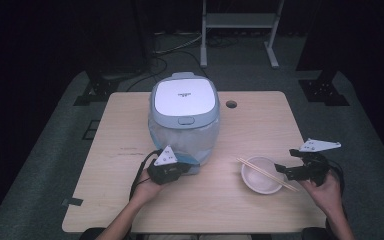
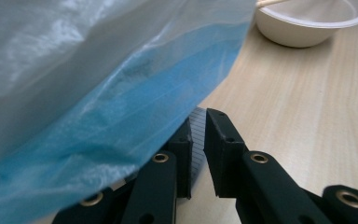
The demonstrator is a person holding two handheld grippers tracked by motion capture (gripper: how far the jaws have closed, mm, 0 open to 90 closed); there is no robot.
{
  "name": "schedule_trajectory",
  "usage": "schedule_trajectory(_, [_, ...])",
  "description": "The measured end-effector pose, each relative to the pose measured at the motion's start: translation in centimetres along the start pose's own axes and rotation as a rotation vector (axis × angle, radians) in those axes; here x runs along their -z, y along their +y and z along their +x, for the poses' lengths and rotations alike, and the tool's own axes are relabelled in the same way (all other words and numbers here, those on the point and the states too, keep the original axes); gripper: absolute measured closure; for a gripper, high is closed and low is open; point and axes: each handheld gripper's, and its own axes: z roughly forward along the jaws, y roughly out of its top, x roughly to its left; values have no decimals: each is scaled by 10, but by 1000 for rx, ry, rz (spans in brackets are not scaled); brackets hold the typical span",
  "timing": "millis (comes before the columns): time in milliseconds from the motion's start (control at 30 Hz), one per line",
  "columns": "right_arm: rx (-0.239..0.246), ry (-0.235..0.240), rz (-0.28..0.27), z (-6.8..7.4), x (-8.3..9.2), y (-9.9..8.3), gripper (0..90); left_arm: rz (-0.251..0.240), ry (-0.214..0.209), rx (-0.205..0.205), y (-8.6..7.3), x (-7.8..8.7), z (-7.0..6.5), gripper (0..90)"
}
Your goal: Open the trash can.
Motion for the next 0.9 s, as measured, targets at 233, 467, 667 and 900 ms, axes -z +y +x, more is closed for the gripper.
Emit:
schedule_trajectory(233, [3, 2, 0, 1, 0, -1, 145, 8, 54, -18, -3, -12, -1, 857])
schedule_trajectory(467, [13, 10, 7, 2, -1, -1, 145, -16, 113, -38, -4, -22, -5, 868])
schedule_trajectory(667, [23, 20, 14, 5, -3, -1, 145, -32, 145, -34, -8, -25, -6, 900])
schedule_trajectory(900, [33, 28, 22, 8, -5, 1, 145, -21, 144, -32, -9, -26, -6, 900])
